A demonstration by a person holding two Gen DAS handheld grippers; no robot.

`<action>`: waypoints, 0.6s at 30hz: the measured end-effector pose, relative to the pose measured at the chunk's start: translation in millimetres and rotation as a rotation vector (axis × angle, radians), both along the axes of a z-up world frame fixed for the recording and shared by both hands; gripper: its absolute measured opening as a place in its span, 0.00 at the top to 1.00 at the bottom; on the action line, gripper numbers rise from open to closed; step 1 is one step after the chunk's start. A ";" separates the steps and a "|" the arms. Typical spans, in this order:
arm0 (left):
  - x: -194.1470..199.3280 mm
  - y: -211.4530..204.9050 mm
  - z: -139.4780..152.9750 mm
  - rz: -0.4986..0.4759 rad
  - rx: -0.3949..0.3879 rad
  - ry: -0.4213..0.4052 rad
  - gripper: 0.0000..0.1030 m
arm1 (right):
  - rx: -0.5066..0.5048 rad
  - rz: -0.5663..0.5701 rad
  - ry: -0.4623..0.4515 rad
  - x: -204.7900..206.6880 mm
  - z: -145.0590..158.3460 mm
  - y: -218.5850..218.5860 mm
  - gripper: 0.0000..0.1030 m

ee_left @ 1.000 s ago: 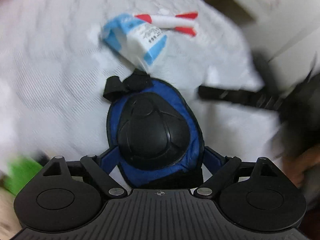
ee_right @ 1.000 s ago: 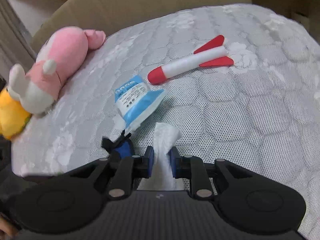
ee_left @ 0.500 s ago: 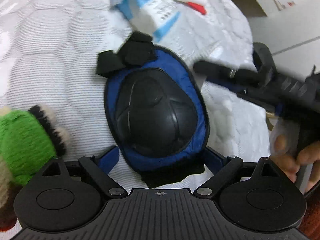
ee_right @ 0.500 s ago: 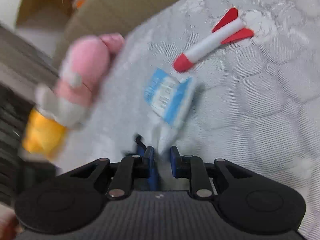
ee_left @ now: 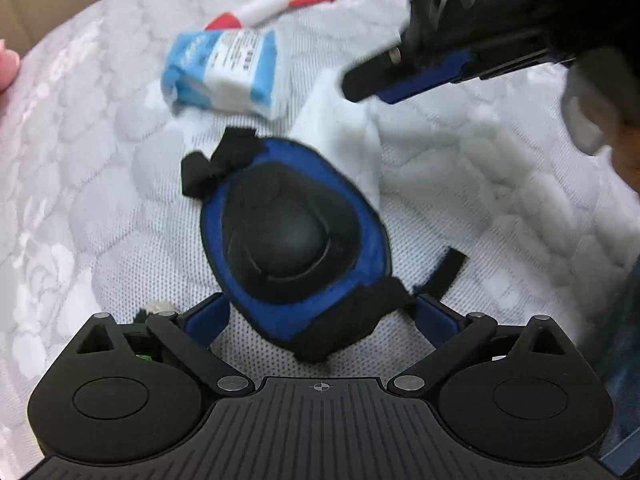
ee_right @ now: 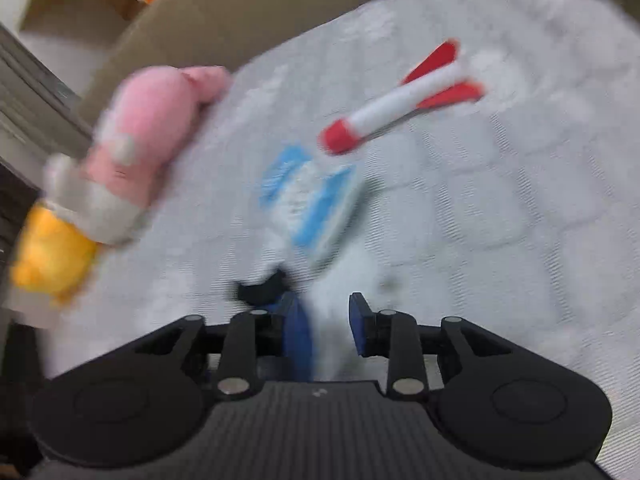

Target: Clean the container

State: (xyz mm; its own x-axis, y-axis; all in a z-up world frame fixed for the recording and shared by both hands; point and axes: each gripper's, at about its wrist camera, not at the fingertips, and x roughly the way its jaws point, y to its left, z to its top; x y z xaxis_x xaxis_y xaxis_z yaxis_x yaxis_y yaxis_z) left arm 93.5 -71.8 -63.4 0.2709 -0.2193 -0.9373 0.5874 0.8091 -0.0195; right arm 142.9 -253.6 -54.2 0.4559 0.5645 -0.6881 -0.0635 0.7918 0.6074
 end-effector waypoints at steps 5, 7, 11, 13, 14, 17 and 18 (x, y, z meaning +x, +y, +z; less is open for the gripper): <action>-1.9 -16.2 -16.9 -0.109 0.068 -0.059 0.00 | 0.001 0.016 0.172 5.9 -29.8 14.6 0.53; 0.3 -12.6 -16.5 -0.096 0.033 -0.072 0.00 | 0.062 0.006 0.231 6.4 -39.4 14.0 0.49; 4.7 -2.5 -12.5 -0.060 -0.058 -0.094 0.00 | 0.340 -0.092 0.259 5.4 -39.6 -7.2 0.38; 7.4 4.0 -8.3 -0.041 -0.148 -0.079 0.00 | 0.478 -0.132 0.265 4.0 -40.2 -17.5 0.38; 9.9 8.1 -6.3 -0.033 -0.215 -0.047 0.00 | 0.536 -0.143 0.272 2.7 -41.7 -20.2 0.38; 14.4 18.8 -2.0 -0.013 -0.349 0.093 0.00 | 0.707 -0.127 0.314 1.4 -48.6 -17.6 0.37; 14.2 23.0 -1.7 0.014 -0.319 0.124 0.00 | 0.717 -0.107 0.323 2.1 -49.1 -13.2 0.37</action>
State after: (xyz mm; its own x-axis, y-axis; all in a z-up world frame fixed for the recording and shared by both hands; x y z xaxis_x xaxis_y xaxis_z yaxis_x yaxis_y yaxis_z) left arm 107.7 -48.8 -65.2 0.1637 -0.5039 -0.8481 0.5536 0.7585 -0.3438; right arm 144.9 -266.7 -103.4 0.3728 0.8845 -0.2806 0.2567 0.1922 0.9472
